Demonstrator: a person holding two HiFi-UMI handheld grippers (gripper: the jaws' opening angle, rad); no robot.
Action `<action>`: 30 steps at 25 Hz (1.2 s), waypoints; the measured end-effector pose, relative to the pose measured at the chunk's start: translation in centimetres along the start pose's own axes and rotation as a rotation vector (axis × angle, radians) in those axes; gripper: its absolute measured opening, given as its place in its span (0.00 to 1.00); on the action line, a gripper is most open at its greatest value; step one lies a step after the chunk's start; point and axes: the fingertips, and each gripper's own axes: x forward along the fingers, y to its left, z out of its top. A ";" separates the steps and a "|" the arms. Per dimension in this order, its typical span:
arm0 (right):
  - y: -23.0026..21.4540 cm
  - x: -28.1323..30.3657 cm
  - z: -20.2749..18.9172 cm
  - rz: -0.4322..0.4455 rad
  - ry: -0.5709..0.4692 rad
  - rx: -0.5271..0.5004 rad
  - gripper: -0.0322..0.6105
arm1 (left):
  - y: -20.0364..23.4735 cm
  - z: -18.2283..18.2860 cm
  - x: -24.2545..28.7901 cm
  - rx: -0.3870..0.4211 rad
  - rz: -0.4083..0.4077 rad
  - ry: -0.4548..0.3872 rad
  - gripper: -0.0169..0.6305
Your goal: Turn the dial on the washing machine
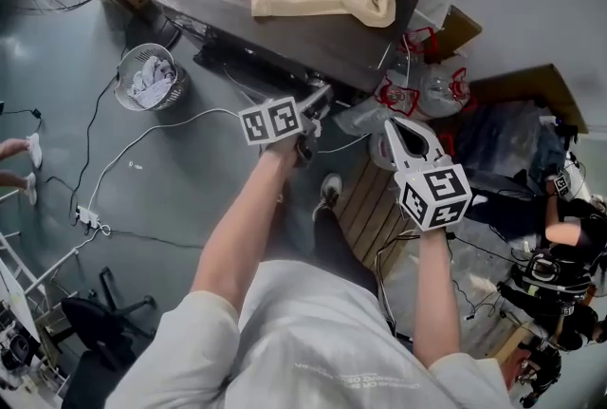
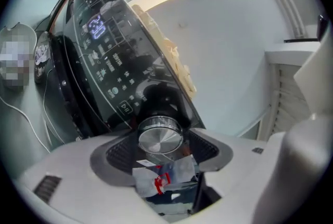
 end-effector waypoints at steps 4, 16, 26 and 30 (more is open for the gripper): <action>-0.4 -0.6 2.0 -0.007 -0.035 -0.035 0.07 | 0.3 1.1 -1.3 0.085 0.064 0.008 0.49; -1.9 -3.7 14.9 -0.078 -0.218 -0.256 0.07 | -5.4 15.5 -13.9 0.799 0.376 -0.146 0.16; 0.2 -6.6 24.4 -0.089 -0.377 -0.427 0.07 | -19.6 23.6 -19.5 1.226 0.381 -0.317 0.06; 0.2 -8.2 26.7 -0.100 -0.430 -0.453 0.07 | -24.0 24.6 -20.9 1.272 0.353 -0.382 0.06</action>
